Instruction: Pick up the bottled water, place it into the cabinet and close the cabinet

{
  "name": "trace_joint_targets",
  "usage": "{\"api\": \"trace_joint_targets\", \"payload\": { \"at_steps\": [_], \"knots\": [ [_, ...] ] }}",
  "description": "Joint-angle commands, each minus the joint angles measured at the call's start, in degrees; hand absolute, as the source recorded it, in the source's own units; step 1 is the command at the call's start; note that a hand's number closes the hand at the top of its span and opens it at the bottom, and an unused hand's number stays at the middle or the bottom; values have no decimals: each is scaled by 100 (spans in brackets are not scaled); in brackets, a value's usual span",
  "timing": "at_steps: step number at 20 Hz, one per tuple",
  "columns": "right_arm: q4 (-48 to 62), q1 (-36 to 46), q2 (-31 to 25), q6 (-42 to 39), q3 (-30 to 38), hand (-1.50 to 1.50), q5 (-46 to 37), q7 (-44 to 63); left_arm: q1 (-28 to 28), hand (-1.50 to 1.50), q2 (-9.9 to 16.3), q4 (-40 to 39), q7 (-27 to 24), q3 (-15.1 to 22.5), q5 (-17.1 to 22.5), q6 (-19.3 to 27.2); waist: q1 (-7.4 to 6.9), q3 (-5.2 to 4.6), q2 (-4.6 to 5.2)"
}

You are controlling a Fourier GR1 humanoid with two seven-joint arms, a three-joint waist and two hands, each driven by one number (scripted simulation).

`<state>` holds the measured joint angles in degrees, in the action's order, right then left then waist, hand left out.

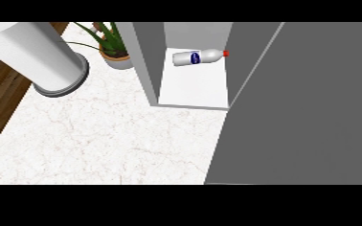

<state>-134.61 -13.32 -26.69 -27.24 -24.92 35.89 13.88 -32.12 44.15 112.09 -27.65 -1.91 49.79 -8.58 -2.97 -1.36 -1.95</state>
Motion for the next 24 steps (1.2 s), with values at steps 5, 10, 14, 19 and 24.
{"api": "trace_joint_targets", "payload": {
  "at_steps": [5,10,14,19,24],
  "knots": [
    [-534,1265,649,1198,-745,150,-780,936,-214,-150,211,-160,-30,-402,294,-449,-121,7,12],
    [-37,2181,1305,1889,-996,150,-865,1361,-294,-150,282,-213,-68,-542,346,-661,-204,17,59],
    [381,2789,1854,2328,-1110,150,-944,1779,-398,-150,289,-233,-146,-648,396,-886,-309,31,101],
    [1469,3900,2447,2242,-1344,150,-505,2415,-356,-150,384,-314,-151,-855,568,-1114,-458,56,205],
    [2444,5559,2647,2416,-1251,150,549,2434,-506,-150,316,-728,-357,-1053,523,-1584,-398,93,226]
  ]
}}
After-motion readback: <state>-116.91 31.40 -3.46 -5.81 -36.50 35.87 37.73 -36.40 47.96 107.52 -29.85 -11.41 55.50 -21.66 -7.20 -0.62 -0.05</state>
